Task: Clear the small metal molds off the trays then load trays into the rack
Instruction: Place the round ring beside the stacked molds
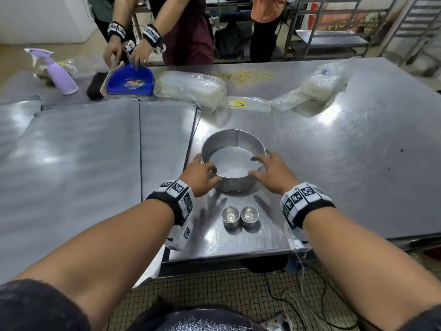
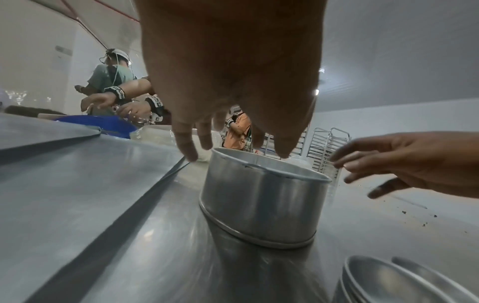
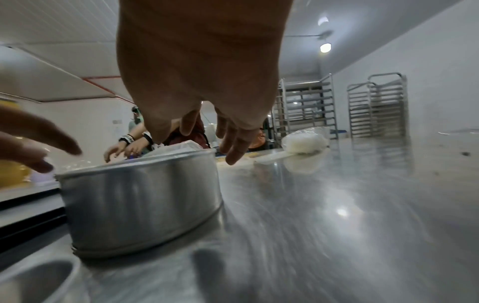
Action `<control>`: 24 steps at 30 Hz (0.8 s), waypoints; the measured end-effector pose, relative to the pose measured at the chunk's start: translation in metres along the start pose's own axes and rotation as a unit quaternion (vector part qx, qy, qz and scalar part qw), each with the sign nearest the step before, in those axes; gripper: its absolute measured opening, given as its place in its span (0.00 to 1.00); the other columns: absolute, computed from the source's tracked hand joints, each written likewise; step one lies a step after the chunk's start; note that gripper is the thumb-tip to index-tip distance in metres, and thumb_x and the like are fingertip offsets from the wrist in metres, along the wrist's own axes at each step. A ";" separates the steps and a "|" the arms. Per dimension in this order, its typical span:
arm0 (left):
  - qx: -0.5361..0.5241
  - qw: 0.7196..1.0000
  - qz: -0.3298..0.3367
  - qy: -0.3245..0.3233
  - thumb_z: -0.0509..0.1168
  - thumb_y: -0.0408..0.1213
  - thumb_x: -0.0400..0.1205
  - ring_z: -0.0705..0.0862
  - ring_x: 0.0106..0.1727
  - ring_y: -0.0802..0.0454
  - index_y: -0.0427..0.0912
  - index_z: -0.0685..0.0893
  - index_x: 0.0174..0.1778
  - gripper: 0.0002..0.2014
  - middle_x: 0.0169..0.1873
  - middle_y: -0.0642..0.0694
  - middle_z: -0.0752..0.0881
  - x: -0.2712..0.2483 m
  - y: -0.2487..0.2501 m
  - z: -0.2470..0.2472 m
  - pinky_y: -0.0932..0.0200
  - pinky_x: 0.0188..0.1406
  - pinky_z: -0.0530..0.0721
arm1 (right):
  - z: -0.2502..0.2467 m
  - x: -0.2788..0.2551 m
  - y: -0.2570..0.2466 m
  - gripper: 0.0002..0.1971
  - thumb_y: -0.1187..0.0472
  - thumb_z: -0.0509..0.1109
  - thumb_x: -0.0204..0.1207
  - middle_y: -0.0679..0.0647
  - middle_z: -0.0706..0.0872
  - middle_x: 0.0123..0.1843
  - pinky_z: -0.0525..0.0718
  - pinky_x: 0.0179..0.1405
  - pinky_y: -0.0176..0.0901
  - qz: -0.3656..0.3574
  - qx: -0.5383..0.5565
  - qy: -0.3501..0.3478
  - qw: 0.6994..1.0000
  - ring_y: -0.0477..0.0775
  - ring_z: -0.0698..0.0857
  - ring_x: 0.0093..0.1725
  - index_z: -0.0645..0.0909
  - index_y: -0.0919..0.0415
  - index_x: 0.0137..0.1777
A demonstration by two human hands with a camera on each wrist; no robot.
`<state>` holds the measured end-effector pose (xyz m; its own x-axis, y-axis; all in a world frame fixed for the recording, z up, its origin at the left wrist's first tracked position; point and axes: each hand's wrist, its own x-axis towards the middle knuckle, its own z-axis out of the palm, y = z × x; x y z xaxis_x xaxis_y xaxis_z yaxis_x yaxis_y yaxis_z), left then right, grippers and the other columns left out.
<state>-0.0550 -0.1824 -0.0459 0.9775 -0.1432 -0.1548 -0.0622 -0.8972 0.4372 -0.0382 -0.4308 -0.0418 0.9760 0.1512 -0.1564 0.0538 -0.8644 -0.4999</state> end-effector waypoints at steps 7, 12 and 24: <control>-0.063 0.998 0.030 -0.007 0.73 0.49 0.81 0.68 0.83 0.45 0.45 0.83 0.52 0.13 0.84 0.41 0.63 -0.011 -0.018 0.013 0.53 0.71 0.74 | 0.014 -0.004 -0.002 0.10 0.41 0.78 0.73 0.57 0.52 0.89 0.63 0.82 0.54 -0.020 0.005 -0.041 0.999 0.60 0.59 0.86 0.86 0.45 0.46; -0.082 0.995 0.054 0.007 0.75 0.53 0.78 0.82 0.56 0.46 0.49 0.82 0.47 0.13 0.68 0.48 0.70 -0.020 -0.023 0.016 0.51 0.56 0.83 | 0.011 -0.019 -0.002 0.11 0.41 0.81 0.69 0.56 0.48 0.90 0.64 0.79 0.46 -0.012 0.028 -0.052 0.998 0.56 0.60 0.86 0.87 0.45 0.42; -0.070 0.997 0.041 0.005 0.74 0.55 0.78 0.84 0.61 0.40 0.47 0.84 0.49 0.15 0.74 0.44 0.70 -0.036 -0.018 0.021 0.49 0.57 0.83 | 0.019 -0.037 0.006 0.15 0.40 0.83 0.65 0.51 0.48 0.90 0.72 0.71 0.45 -0.002 0.063 -0.027 0.998 0.53 0.69 0.82 0.86 0.49 0.40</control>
<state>-0.0933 -0.1703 -0.0668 0.9723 -0.2085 -0.1054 -0.1135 -0.8157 0.5672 -0.0778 -0.4320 -0.0554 0.9630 0.1824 -0.1984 0.0266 -0.7969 -0.6035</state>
